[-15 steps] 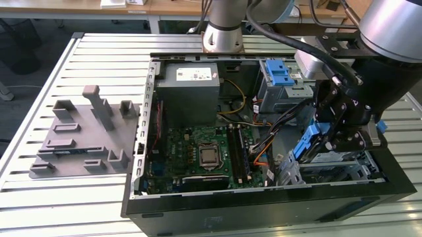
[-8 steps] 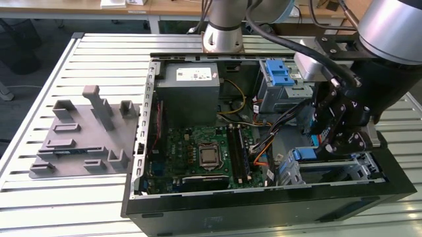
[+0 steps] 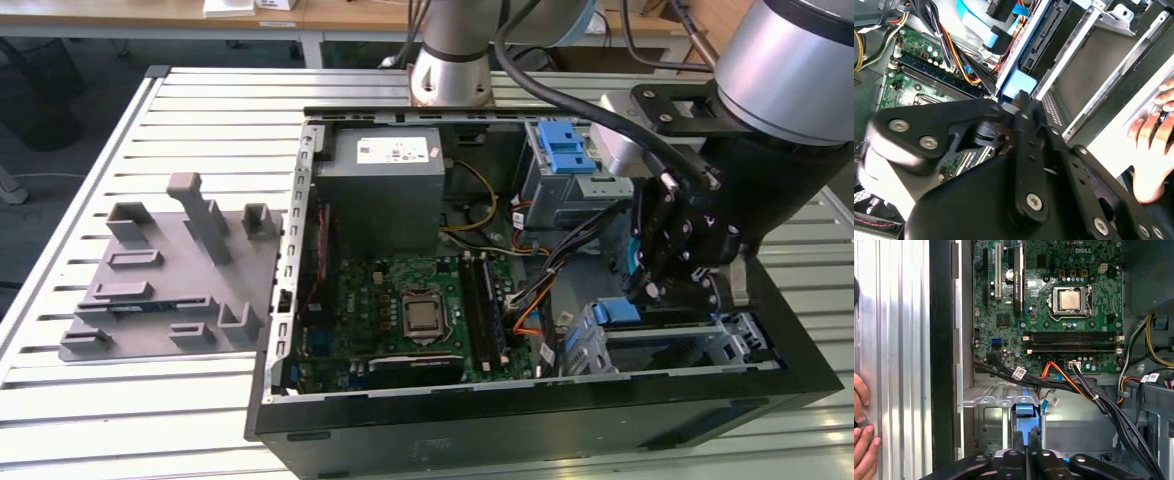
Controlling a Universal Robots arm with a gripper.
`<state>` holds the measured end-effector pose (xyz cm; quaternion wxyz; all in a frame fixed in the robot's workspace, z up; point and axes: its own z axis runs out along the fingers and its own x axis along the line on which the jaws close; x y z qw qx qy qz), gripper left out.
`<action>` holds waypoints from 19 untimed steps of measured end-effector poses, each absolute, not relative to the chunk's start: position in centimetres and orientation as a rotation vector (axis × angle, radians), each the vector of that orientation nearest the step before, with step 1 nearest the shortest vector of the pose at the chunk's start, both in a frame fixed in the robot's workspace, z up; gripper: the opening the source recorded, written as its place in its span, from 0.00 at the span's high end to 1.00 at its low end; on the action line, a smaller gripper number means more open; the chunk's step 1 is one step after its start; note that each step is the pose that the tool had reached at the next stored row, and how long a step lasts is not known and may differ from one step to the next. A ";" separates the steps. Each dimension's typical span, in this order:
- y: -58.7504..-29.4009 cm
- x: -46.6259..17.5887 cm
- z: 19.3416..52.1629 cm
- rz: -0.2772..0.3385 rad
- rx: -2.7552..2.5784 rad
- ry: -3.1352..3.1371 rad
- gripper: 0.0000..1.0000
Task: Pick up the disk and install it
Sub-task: 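Insert the disk into the insertion slot, then insert the first disk wire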
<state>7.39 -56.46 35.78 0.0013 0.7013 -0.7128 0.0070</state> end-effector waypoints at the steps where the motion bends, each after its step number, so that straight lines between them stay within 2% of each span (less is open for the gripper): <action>1: -56.5 7.4 35.8 0.022 2.202 -2.237 0.82; 3: -56.5 7.4 35.8 0.022 2.202 -2.238 0.89; 19: -56.5 7.4 35.7 0.022 2.202 -2.238 0.89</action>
